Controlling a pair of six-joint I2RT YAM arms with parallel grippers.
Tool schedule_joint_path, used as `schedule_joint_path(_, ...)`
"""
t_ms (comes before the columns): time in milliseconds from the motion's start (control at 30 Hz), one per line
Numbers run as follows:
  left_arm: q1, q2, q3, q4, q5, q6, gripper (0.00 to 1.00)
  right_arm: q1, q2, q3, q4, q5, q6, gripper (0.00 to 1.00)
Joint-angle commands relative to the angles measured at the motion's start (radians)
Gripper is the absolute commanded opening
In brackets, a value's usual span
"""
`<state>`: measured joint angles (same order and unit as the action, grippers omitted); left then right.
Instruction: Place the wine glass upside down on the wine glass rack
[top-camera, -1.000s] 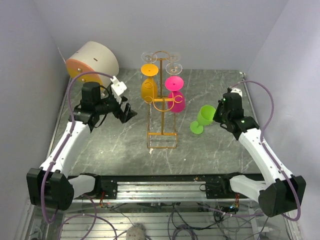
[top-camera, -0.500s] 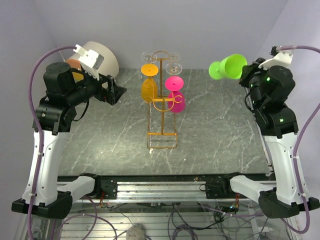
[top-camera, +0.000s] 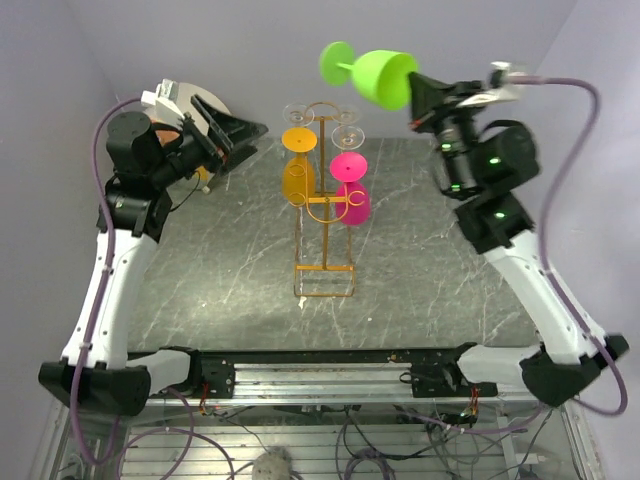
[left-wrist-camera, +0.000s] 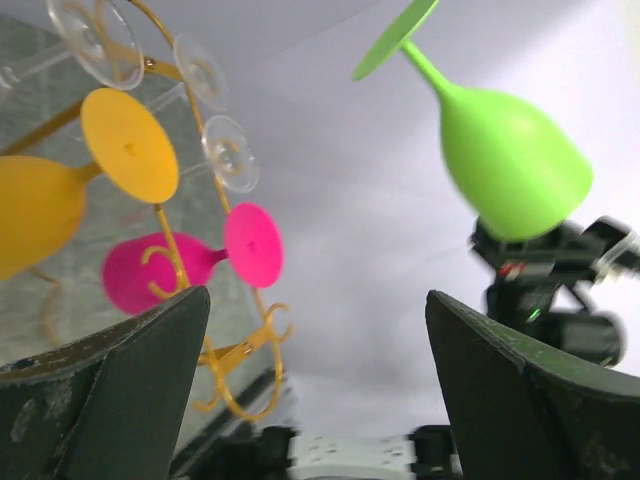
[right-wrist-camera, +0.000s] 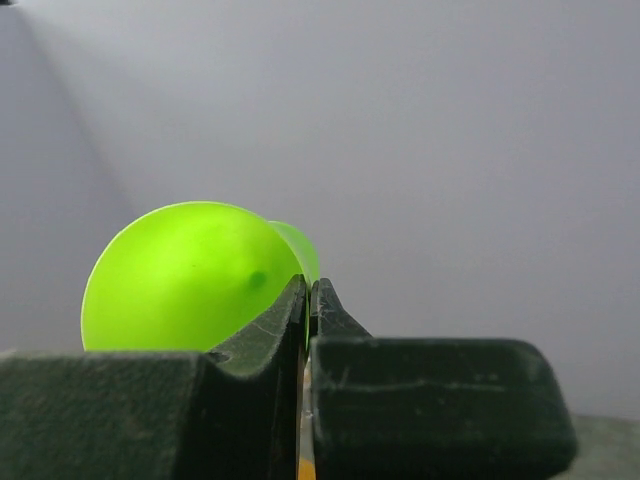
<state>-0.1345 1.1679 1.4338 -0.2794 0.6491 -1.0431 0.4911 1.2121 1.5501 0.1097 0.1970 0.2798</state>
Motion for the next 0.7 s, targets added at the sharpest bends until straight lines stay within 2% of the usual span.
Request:
schedule_joint_path(0,0.009,0.072,0.027,0.232,0.052,-0.399,1.0,0.242,0.08,-0.049,0.383,0.193,-0.289,0.0)
schedule_joint_path(133,0.021,0.129,0.048,0.303,0.056,-0.549,0.99,0.331,0.127,-0.169,0.66,0.234,-0.464,0.0)
schedule_joint_path(300,0.042,0.163,0.091,0.297,0.067,-0.566,1.0,0.428,0.188,-0.225,0.862,0.262,-0.682,0.0)
schedule_joint_path(367,0.045,0.171,0.092,0.3,0.072,-0.571,0.99,0.456,0.199,-0.241,0.904,0.264,-0.721,0.0)
schedule_joint_path(433,0.045,0.181,0.088,0.314,0.07,-0.579,0.92,0.475,0.201,-0.258,0.938,0.256,-0.728,0.0)
schedule_joint_path(533,0.047,0.188,0.09,0.338,0.063,-0.588,0.9,0.491,0.211,-0.268,0.946,0.25,-0.721,0.0)
schedule_joint_path(667,0.05,0.202,0.104,0.343,0.058,-0.597,0.8,0.515,0.224,-0.277,0.961,0.241,-0.714,0.0)
